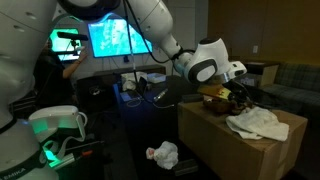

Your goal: Switch between all the objects on the box and on the table

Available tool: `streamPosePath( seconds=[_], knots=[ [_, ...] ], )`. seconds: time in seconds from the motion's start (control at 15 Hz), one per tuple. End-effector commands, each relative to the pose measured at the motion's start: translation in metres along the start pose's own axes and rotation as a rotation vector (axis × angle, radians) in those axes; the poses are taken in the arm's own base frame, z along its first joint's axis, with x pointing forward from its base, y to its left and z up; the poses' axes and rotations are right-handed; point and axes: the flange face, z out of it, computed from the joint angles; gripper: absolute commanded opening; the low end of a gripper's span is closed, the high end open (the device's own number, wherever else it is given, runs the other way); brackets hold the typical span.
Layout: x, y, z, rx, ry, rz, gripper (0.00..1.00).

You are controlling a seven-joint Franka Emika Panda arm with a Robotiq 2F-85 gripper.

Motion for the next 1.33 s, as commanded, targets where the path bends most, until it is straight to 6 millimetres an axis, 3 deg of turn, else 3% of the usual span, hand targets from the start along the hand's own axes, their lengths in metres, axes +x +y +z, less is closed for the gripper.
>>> streamPosePath(
  seconds=[0.0, 0.73, 0.8, 0.87, 1.07, 1.27],
  knots=[
    [0.003, -0.011, 0.006, -0.024, 0.014, 0.043, 1.0],
    [-0.01, -0.027, 0.035, -0.07, -0.033, 0.024, 1.0],
    [-0.011, -0.028, 0.037, -0.073, -0.039, 0.015, 0.91],
    [-0.012, -0.028, 0.038, -0.077, -0.047, 0.006, 0.73],
    [-0.011, -0.029, 0.035, -0.068, -0.065, -0.018, 0.49],
    [-0.008, -0.033, 0.021, 0.0, -0.11, -0.079, 0.27]
  ],
)
